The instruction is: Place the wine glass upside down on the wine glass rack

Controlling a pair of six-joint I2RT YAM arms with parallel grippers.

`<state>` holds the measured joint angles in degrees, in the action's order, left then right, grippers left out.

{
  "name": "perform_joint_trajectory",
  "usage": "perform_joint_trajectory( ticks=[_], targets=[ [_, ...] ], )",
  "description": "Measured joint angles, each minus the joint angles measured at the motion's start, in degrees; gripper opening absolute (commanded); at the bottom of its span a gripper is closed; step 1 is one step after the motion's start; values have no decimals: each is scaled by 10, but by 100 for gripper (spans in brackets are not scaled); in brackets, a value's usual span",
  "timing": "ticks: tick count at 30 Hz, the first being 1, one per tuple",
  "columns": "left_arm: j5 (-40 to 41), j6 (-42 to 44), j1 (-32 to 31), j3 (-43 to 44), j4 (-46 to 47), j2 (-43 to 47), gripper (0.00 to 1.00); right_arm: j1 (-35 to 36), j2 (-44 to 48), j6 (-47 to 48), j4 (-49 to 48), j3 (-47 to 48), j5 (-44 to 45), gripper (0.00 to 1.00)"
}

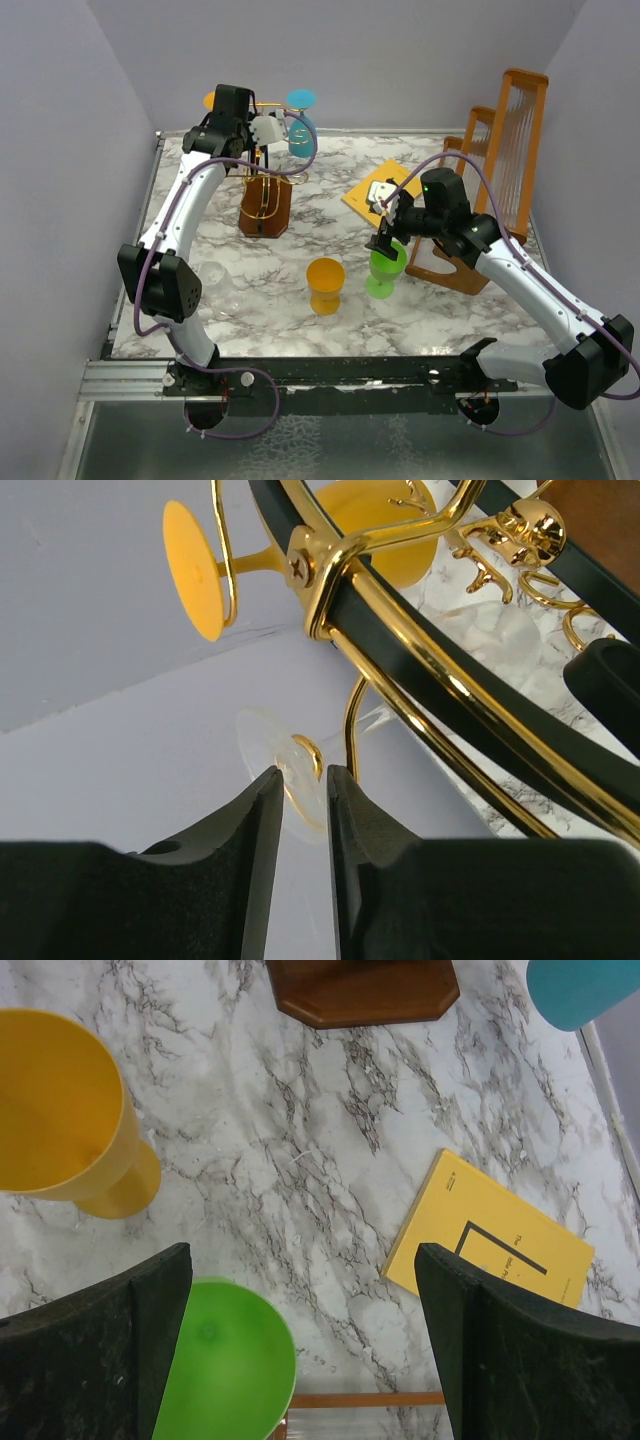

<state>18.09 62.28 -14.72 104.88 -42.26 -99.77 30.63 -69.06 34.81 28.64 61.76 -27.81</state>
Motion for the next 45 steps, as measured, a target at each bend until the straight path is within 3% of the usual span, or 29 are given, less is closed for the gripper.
perform_joint_trajectory(
  ticks=[7,10,14,24,34,41,45],
  targets=[
    [-16,-8,0,7,-17,23,55,0,0,0,0,0,0,93],
    [-35,-28,0,8,-19,50,75,0,-3,0,1,1,-1,93],
    [-67,-119,0,-5,30,105,97,0,-31,9,27,35,-22,92],
    [-175,-404,1,-74,123,228,99,66,-141,10,109,187,-34,86],
    [-201,-476,24,-144,128,254,99,192,-178,15,181,178,39,83],
    [-205,-484,30,-158,132,274,99,198,-214,15,189,179,76,79],
    [-205,-482,30,-167,134,282,99,206,-229,15,198,184,81,70]
  ],
)
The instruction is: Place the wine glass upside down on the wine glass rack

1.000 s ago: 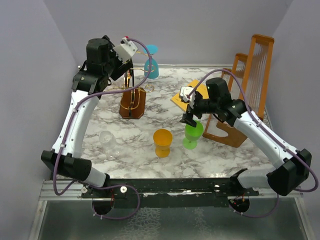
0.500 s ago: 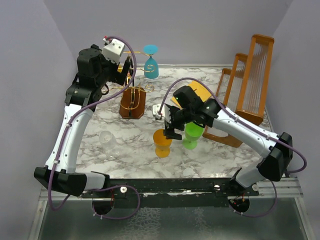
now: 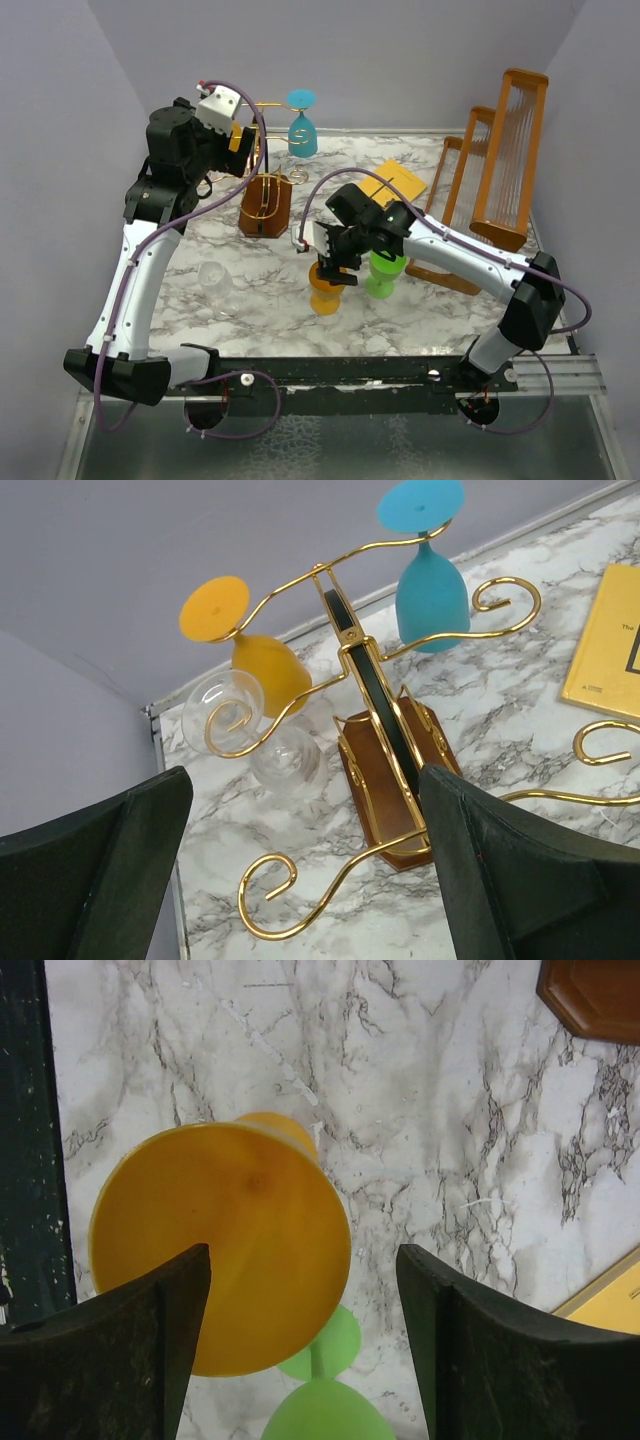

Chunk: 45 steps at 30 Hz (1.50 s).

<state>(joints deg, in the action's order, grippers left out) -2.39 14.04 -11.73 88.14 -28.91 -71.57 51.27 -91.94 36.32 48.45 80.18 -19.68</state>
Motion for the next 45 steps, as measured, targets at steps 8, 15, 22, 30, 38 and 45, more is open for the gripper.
perform_joint_trajectory(
  ticks=[8,15,22,30,38,45],
  targets=[
    [0,15,0,-19,-1,9,99,9,-17,-2,11,26,0,23],
    [0,26,0,-26,-2,12,99,9,-36,-4,24,58,0,1],
    [-7,25,2,-29,-2,13,99,9,-8,21,29,49,-4,1],
    [-83,-9,18,-29,-2,13,99,8,137,47,5,33,-29,1],
    [-202,-76,22,-3,1,6,99,-110,214,5,-20,97,-82,1],
    [-332,-176,22,5,37,-24,96,-224,265,-104,-80,107,-62,1]
  ],
)
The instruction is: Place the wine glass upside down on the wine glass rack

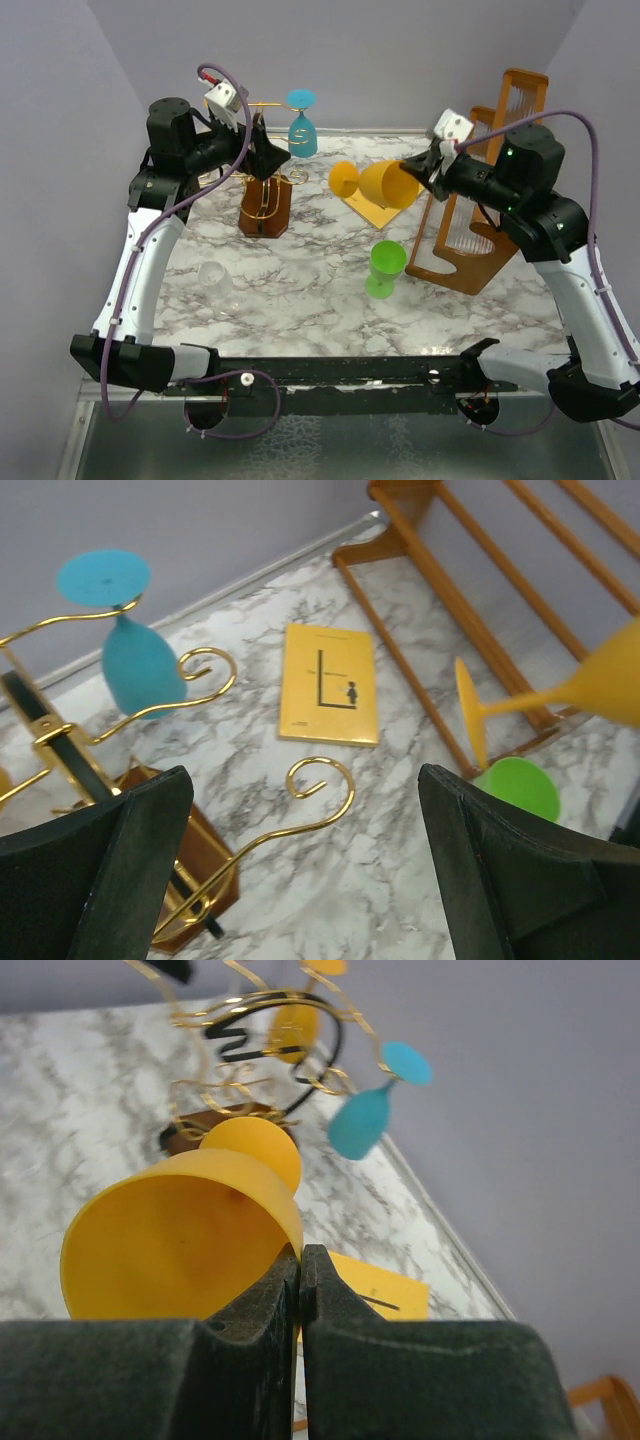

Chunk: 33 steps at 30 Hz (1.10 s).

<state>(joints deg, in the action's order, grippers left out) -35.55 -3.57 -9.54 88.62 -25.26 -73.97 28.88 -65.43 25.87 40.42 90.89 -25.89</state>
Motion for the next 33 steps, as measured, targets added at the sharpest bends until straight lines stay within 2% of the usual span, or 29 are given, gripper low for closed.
perform_joint_trajectory(
  ticks=[5,9,15,24,26,33],
  targets=[
    [-57,-92,-1,1,51,-28,90,-47,-1,-71,-53,13,99,1],
    [-68,-151,-5,2,94,-42,88,-49,-7,-97,-71,16,120,1],
    [-82,-210,-18,-1,160,-56,88,-49,-26,-117,-83,31,103,1],
    [-130,-314,-42,-79,278,-58,78,-49,-37,-138,-87,71,12,1],
    [-138,-326,-49,-84,288,-60,73,-49,-40,-140,-89,75,-4,1],
    [-155,-336,-68,-85,303,-60,49,-49,-59,-147,-90,75,-35,1]
  ],
)
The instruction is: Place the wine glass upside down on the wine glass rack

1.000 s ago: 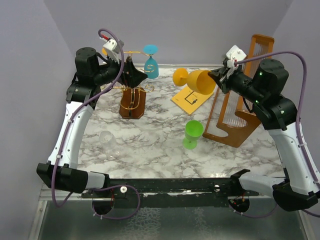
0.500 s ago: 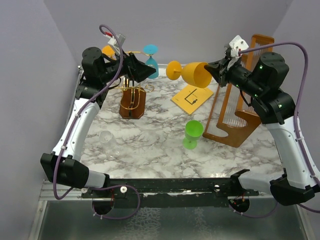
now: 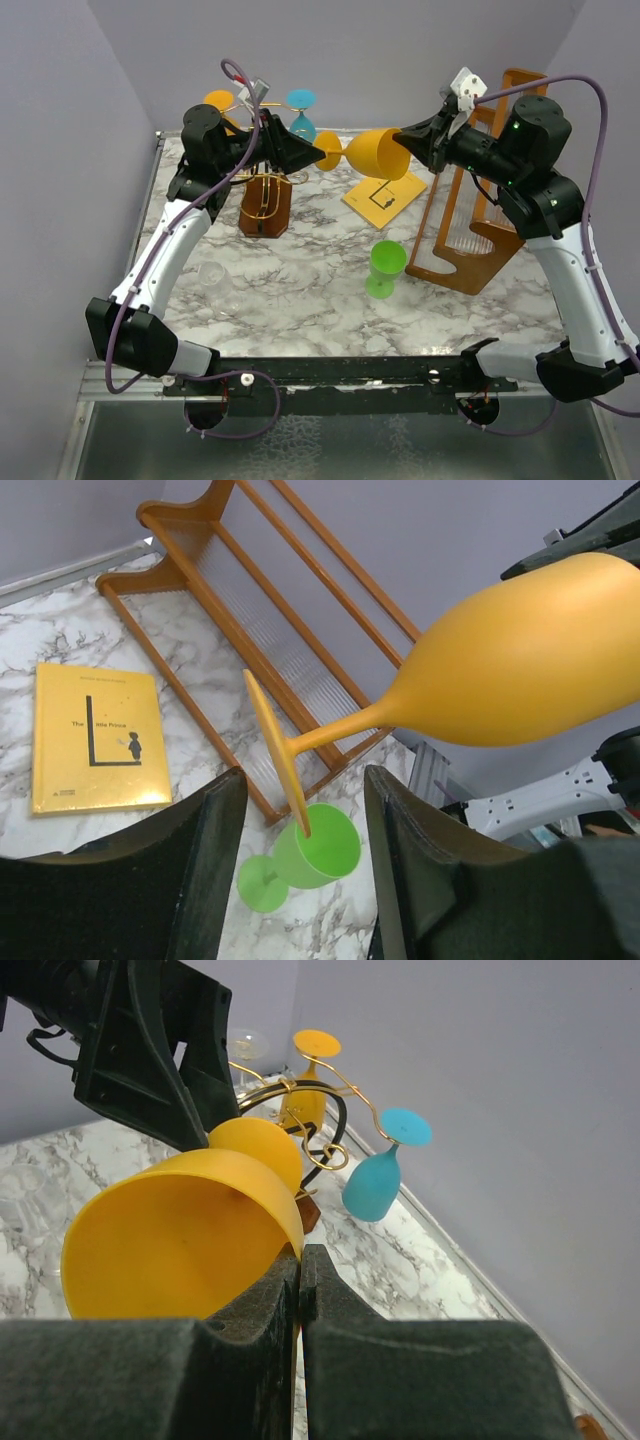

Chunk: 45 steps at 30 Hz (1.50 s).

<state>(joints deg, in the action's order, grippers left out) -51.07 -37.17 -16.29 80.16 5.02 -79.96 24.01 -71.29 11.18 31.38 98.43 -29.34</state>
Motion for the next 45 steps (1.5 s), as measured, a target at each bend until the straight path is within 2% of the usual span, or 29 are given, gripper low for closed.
perform_joint_trajectory(
  ticks=[4,10,16,17,19,20,22,23,26,28,32,37,45],
  targets=[
    [-2,9,-5,0,-4,0,37,0,-6,-3,0,0,-6,1],
    [-2,24,-12,0,-15,-7,29,0,-6,-4,0,0,-14,1],
    [-2,30,-18,0,-27,-12,0,0,-6,-4,0,0,-15,2],
    [2,33,-18,1,-32,-12,0,0,-6,-4,0,0,-15,4],
    [12,38,-19,5,-42,-13,0,1,-6,-4,1,0,-17,15],
    [16,42,-19,9,-49,-14,0,2,-6,-3,1,-1,-17,28],
    [29,56,-19,18,-66,-14,0,3,-6,0,1,-3,-17,64],
    [34,64,-19,23,-74,-14,0,3,-6,2,2,-4,-17,75],
    [56,101,-17,40,-111,-14,0,2,-6,26,6,-5,-15,93],
    [75,129,-11,55,-141,-13,0,2,-6,42,12,-5,-9,98],
    [127,200,2,94,-205,-10,0,2,5,79,19,-17,27,100],
    [240,330,11,167,-296,6,0,2,24,131,35,-28,59,100],
    [443,529,11,262,-382,58,0,2,39,243,82,-99,35,100]
  ],
)
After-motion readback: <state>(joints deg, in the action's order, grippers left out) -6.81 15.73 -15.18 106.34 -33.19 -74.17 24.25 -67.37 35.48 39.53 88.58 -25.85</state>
